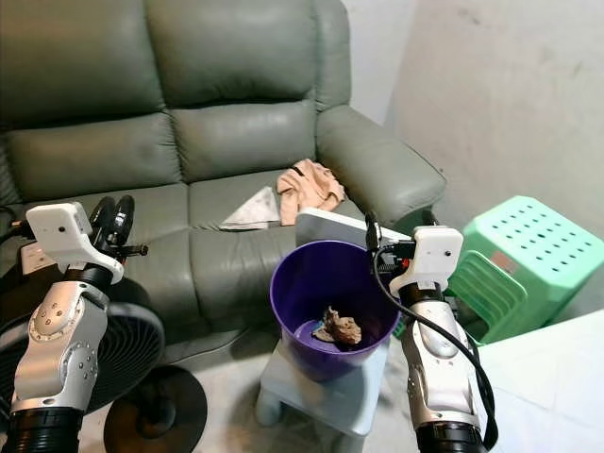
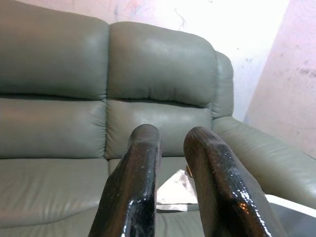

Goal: Picking trash to rubbish bin

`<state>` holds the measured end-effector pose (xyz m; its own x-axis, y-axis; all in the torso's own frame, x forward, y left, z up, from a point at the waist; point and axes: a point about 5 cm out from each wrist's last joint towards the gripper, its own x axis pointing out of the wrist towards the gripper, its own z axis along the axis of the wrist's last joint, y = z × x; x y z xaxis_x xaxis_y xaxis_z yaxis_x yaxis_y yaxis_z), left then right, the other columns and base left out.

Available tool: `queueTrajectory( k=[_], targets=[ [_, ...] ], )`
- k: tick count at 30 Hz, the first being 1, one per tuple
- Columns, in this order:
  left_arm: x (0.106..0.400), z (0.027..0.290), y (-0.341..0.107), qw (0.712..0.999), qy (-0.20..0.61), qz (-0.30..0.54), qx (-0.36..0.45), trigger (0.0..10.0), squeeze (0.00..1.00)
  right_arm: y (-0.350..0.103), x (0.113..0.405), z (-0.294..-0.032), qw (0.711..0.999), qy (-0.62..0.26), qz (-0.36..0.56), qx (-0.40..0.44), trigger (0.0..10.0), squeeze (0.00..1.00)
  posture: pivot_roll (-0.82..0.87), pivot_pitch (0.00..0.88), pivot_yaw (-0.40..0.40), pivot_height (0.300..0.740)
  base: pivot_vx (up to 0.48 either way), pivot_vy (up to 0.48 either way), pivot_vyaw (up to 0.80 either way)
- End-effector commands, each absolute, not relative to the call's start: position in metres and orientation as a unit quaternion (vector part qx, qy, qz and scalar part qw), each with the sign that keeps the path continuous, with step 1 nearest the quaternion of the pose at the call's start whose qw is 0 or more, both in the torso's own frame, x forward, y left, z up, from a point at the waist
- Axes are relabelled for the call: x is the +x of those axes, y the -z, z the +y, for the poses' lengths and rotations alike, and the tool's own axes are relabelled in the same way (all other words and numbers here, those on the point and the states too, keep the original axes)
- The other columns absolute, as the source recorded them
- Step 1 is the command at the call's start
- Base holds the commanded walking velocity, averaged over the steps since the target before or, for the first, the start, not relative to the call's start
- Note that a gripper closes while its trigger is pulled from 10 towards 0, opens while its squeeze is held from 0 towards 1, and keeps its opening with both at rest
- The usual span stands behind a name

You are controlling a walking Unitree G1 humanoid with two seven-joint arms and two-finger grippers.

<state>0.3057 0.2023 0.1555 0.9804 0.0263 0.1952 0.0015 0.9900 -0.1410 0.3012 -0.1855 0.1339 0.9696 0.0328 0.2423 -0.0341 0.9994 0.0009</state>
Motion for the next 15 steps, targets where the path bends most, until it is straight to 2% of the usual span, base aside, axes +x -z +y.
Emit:
queueTrajectory(
  k=[1,3,9,15],
  targets=[
    [0.3088,0.2003,-0.1581,0.993,-0.005,-0.097,-0.074,10.0,0.0,-0.1386,0.3017,-0.1861,0.992,-0.018,-0.127,-0.004,10.0,0.0,0.14,0.009,-0.028,0.715,0.0,0.0,-0.74],
    [0.3096,0.1999,-0.1574,0.993,-0.004,-0.092,-0.074,10.0,0.0,-0.1389,0.3015,-0.1856,0.992,-0.019,-0.126,-0.005,10.0,0.0,0.14,0.008,-0.027,0.715,0.0,0.0,-0.74],
    [0.3114,0.1996,-0.1592,0.993,-0.006,-0.096,-0.064,10.0,0.0,-0.1393,0.3012,-0.1839,0.992,-0.017,-0.123,-0.003,10.0,0.0,0.14,0.006,-0.026,0.715,0.0,0.353,-0.74],
    [0.3135,0.1976,-0.1587,0.994,0.0,-0.088,-0.06,10.0,0.0,-0.1391,0.3019,-0.1828,0.992,-0.016,-0.122,-0.003,10.0,0.0,0.13,0.005,-0.022,0.715,0.0,0.0,-0.74]
  ],
)
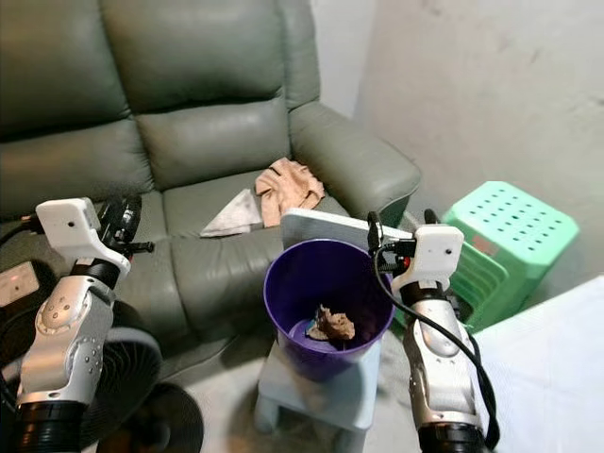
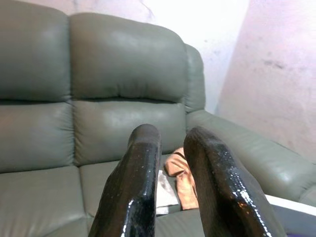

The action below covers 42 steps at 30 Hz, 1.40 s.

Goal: Picking trash to rubbish bin

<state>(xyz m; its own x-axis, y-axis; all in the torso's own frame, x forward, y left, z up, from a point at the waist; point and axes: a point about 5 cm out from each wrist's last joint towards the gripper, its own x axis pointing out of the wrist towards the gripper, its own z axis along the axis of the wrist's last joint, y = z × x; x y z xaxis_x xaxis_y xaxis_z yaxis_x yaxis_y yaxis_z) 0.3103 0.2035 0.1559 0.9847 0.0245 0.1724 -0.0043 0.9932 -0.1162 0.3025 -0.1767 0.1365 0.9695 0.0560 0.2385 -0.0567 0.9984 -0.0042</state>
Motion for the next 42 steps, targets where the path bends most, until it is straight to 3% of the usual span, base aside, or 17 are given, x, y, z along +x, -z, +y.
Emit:
queueTrajectory(
  k=[1,29,42],
  targets=[
    [0.313,0.197,-0.159,0.994,0.003,-0.088,-0.058,10.0,0.0,-0.139,0.302,-0.183,0.992,-0.016,-0.121,-0.003,10.0,0.0,0.13,0.005,-0.021,0.715,0.0,0.0,-0.75],
    [0.317,0.187,-0.157,0.994,0.029,-0.091,-0.055,10.0,0.0,-0.139,0.304,-0.18,0.992,-0.018,-0.122,-0.006,10.0,0.0,0.12,0.0,-0.015,0.715,0.0,0.0,-0.74],
    [0.318,0.171,-0.154,0.993,0.071,-0.08,-0.057,10.0,0.0,-0.137,0.303,-0.179,0.993,-0.015,-0.12,-0.005,10.0,0.0,0.12,0.0,-0.007,0.715,0.0,0.0,-0.72]
  ],
)
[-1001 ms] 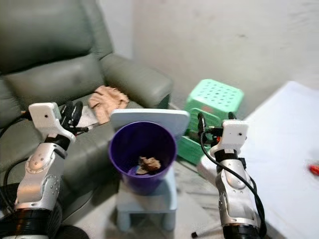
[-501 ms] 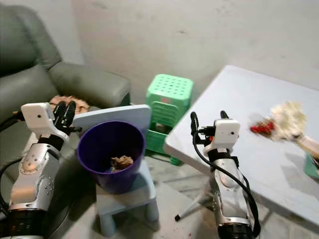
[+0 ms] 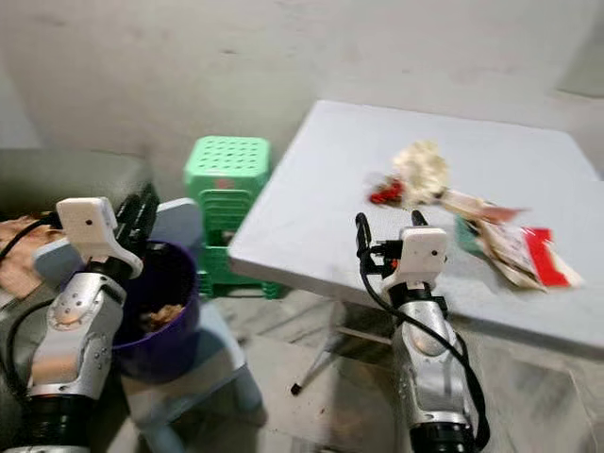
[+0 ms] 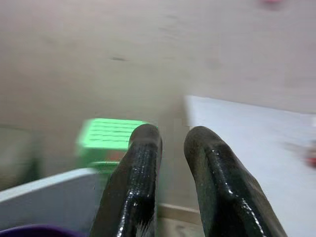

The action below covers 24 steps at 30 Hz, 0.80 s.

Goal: Picking trash to rubbish bin

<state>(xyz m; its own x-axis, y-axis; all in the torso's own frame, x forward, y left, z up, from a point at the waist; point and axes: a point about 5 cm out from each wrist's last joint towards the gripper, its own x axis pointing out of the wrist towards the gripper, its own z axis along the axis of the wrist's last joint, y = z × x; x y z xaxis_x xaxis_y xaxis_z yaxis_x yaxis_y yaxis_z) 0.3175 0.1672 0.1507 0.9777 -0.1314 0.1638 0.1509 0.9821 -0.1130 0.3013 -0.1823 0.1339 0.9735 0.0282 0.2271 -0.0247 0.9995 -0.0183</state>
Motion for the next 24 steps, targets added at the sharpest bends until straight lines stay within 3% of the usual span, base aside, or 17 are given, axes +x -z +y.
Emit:
queueTrajectory(
  k=[1,24],
  targets=[
    [0.3181,0.1697,-0.1539,0.992,0.073,-0.079,-0.058,10.0,0.0,-0.1372,0.3028,-0.1791,0.993,-0.015,-0.12,-0.005,10.0,0.0,0.12,0.0,-0.007,0.715,0.0,0.0,-0.49],
    [0.3175,0.1665,-0.15,0.992,0.087,-0.062,-0.066,10.0,0.0,-0.1338,0.2973,-0.1798,0.994,-0.011,-0.11,0.001,10.0,0.0,0.11,0.0,-0.003,0.715,0.0,0.0,0.0]
  ],
)
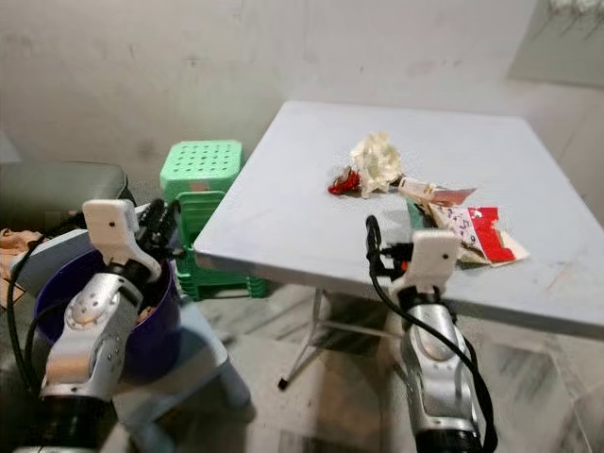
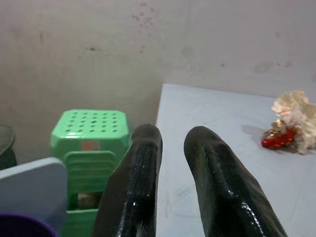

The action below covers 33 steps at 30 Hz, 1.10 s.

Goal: Picking trash to rubbish bin

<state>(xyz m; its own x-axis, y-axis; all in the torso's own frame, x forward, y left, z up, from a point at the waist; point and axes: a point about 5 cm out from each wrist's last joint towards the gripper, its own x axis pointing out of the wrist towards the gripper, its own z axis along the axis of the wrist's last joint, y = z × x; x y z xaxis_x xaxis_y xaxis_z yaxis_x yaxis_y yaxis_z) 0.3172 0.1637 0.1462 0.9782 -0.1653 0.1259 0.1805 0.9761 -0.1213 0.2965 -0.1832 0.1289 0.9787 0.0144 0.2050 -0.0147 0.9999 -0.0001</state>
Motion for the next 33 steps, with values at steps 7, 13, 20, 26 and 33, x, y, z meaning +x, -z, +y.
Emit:
queueTrajectory(
  k=[7,13,20,26,33],
  targets=[
    [0.3171,0.1662,-0.1497,0.992,0.088,-0.058,-0.067,10.0,0.0,-0.1333,0.2954,-0.1805,0.994,-0.009,-0.107,0.001,10.0,0.0,0.11,0.005,-0.001,0.715,0.0,0.0,0.0],
    [0.3171,0.1659,-0.1497,0.992,0.089,-0.056,-0.069,10.0,0.0,-0.1335,0.2948,-0.1811,0.994,-0.006,-0.107,0.001,10.0,0.0,0.11,0.012,0.001,0.715,0.0,0.0,0.0],
    [0.3174,0.1657,-0.1497,0.992,0.089,-0.054,-0.07,10.0,0.0,-0.1336,0.2938,-0.1814,0.995,-0.004,-0.104,0.001,10.0,0.0,0.11,0.02,0.0,0.715,0.0,0.0,0.0],
    [0.3176,0.165,-0.1494,0.992,0.09,-0.052,-0.07,10.0,0.0,-0.134,0.2941,-0.1817,0.995,-0.004,-0.104,0.001,10.0,0.0,0.11,0.024,-0.004,0.715,0.0,-0.13,0.0],
    [0.3175,0.1651,-0.1491,0.992,0.088,-0.052,-0.071,10.0,0.0,-0.134,0.2951,-0.1813,0.995,-0.005,-0.103,0.001,10.0,0.0,0.11,0.024,-0.005,0.715,0.0,-0.322,0.0]
  ],
)
